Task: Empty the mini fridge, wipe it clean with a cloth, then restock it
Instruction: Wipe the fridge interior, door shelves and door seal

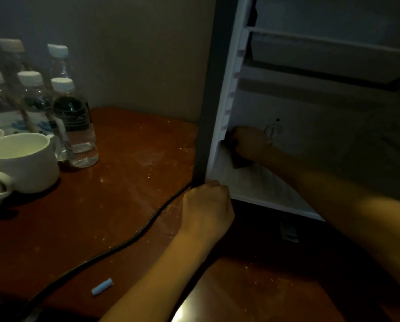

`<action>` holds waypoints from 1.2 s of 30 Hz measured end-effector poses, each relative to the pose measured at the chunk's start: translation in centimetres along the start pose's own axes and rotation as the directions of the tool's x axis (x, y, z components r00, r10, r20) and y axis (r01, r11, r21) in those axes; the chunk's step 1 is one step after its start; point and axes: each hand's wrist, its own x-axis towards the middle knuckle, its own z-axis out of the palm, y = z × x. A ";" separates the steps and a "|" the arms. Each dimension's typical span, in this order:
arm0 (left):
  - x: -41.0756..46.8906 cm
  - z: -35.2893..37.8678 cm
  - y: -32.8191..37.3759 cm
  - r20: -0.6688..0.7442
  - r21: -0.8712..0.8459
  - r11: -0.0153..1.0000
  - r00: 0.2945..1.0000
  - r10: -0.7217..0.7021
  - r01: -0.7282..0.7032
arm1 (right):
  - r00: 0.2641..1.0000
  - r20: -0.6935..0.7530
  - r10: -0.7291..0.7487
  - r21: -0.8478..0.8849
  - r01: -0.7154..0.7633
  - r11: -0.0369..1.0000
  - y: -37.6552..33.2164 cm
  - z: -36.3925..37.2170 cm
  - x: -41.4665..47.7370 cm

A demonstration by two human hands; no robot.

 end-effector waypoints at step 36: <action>-0.4 0.1 0.0 0.029 -0.166 0.985 0.998 0.054 -0.049 | 0.999 -0.017 0.048 0.109 -0.046 0.993 0.9 0.3 -1.1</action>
